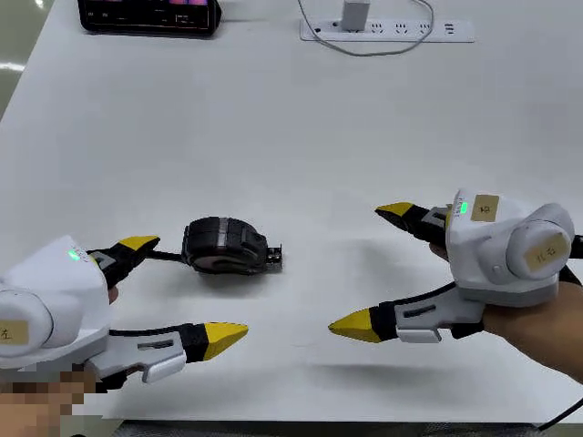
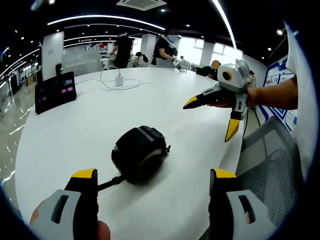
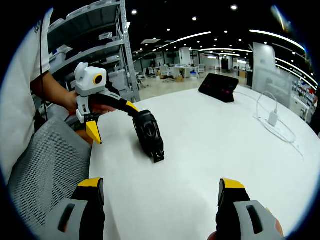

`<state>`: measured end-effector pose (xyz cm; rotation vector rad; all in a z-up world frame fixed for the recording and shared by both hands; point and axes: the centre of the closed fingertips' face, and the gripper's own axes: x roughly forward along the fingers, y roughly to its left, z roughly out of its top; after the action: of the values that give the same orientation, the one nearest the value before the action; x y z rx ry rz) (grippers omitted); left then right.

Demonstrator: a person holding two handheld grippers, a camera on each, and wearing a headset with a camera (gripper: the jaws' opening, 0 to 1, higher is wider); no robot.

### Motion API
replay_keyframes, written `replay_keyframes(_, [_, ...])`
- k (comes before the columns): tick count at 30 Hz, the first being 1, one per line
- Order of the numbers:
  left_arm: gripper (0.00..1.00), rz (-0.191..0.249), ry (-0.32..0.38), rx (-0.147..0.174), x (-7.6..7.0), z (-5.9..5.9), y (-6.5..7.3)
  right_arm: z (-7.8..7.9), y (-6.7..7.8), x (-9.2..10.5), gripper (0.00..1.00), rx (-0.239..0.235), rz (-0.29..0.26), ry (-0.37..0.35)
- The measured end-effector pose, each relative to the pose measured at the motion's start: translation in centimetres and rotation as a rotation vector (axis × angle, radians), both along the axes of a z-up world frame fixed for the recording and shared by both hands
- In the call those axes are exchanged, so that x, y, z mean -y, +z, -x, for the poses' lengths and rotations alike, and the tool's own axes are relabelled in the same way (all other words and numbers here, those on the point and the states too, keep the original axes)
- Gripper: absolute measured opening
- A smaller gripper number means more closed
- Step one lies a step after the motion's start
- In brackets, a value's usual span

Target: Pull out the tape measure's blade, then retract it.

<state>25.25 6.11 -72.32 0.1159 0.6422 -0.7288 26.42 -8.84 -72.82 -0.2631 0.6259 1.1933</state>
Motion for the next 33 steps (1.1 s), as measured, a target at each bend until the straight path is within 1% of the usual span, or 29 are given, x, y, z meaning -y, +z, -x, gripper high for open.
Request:
replay_keyframes(3, [0.92,-0.020,-0.012,0.016,-0.1,0.1,0.1,0.2,-0.1,0.3,0.95,-0.001,0.004,-0.004])
replay_keyframes(6, [0.93,-0.020,-0.025,0.025,-0.1,0.2,0.2,0.4,0.0,0.8,0.96,0.002,0.006,-0.010])
replay_keyframes(10, [0.95,-0.031,-0.040,0.030,-0.4,0.6,0.1,0.7,-0.1,1.5,0.97,0.002,0.005,-0.024])
replay_keyframes(12, [0.96,-0.024,-0.045,0.033,-0.4,0.7,0.3,0.8,-0.1,1.8,0.97,0.004,0.004,-0.027])
replay_keyframes(14, [0.97,-0.020,-0.051,0.032,-0.4,0.8,0.4,1.0,-0.1,2.0,0.98,0.004,0.005,-0.028])
replay_keyframes(16, [0.99,-0.027,-0.059,0.036,-0.4,0.9,0.4,1.1,-0.1,2.3,0.99,0.010,0.010,-0.028])
replay_keyframes(19, [0.99,-0.039,-0.075,0.039,-0.5,1.0,0.4,1.3,-0.2,2.8,0.99,0.011,0.014,-0.028])
replay_keyframes(22, [0.99,-0.042,-0.083,0.039,-0.4,1.0,0.5,1.7,-0.3,3.2,0.99,0.011,0.016,-0.028])
replay_keyframes(24, [0.99,-0.041,-0.092,0.037,-0.3,1.2,0.5,2.1,-0.4,3.5,0.99,0.002,0.022,-0.027])
replay_keyframes(25, [0.99,-0.044,-0.097,0.038,-0.3,1.3,0.5,2.3,-0.5,3.8,0.99,0.006,0.028,-0.026])
replay_keyframes(30, [0.99,-0.047,-0.100,0.034,-0.5,1.7,0.4,2.6,-0.7,4.7,0.99,0.010,0.032,-0.050])
replay_keyframes(33, [0.99,-0.049,-0.101,0.034,-0.6,1.8,0.4,2.7,-0.8,5.0,0.99,0.016,0.034,-0.061])
